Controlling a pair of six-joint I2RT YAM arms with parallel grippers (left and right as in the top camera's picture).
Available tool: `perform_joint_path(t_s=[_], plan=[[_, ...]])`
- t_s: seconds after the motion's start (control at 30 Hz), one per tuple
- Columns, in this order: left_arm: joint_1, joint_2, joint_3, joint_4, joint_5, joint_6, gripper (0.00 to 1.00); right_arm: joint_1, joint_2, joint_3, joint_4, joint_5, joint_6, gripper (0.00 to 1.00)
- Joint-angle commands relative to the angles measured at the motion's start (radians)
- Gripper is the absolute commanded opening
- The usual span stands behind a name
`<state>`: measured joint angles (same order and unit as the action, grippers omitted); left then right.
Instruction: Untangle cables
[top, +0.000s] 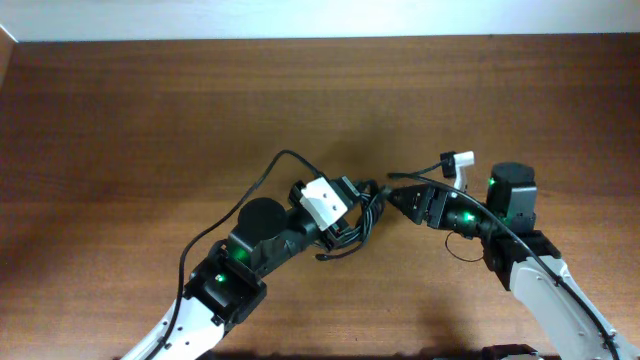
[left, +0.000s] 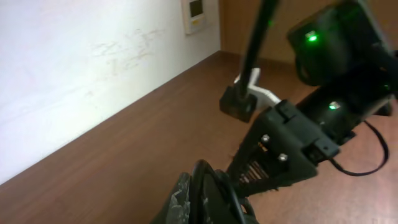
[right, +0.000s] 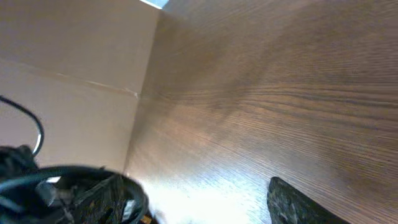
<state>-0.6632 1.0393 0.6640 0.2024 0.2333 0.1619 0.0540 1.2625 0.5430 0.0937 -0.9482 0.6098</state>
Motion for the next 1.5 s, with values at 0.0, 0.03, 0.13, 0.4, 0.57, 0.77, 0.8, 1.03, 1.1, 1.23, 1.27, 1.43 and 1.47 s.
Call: perform_joint_path(t_s=[0.0,0.03,0.13,0.4,0.57,0.77,0.8,1.03,1.1,1.23,1.27,1.43,1.47], plan=[[0.005,-0.019,0.034,0.012,0.042,-0.016,0.0,-0.003,0.003,-0.005,-0.001,0.033,-0.003,0.72],[0.005,-0.019,0.034,0.012,0.051,-0.016,0.0,-0.003,0.003,-0.005,-0.001,0.032,-0.003,0.72],[0.005,-0.018,0.034,-0.002,0.049,-0.014,0.0,-0.003,0.003,-0.005,0.0,0.002,-0.003,0.72],[0.005,-0.011,0.034,-0.01,0.033,-0.015,0.0,-0.002,0.003,-0.005,0.044,-0.112,0.002,0.64],[0.005,0.011,0.034,0.01,0.034,-0.016,0.0,0.014,0.003,-0.005,0.045,-0.114,0.024,0.63],[-0.01,0.046,0.034,0.092,0.06,-0.019,0.0,0.064,0.003,-0.005,0.053,-0.061,0.027,0.64],[-0.011,0.046,0.034,0.092,0.063,-0.02,0.0,0.064,0.003,-0.005,0.053,-0.058,0.027,0.64],[0.0,0.044,0.034,0.043,-0.006,-0.019,0.0,0.063,0.003,-0.005,0.051,-0.055,0.027,0.64],[0.0,0.044,0.034,0.005,-0.034,-0.019,0.0,0.063,0.003,-0.005,0.052,-0.062,0.027,0.64],[0.0,0.042,0.034,-0.06,-0.069,-0.02,0.0,0.063,0.003,-0.005,0.052,-0.061,0.027,0.63],[0.0,0.038,0.034,-0.072,-0.07,-0.032,0.0,0.063,0.003,-0.005,0.052,-0.061,0.027,0.64],[0.0,0.016,0.034,-0.089,-0.068,-0.137,0.0,0.063,0.003,-0.005,0.051,-0.062,0.027,0.64],[0.0,0.004,0.034,-0.092,-0.064,-0.166,0.0,0.063,0.003,-0.005,0.051,-0.062,0.027,0.64]])
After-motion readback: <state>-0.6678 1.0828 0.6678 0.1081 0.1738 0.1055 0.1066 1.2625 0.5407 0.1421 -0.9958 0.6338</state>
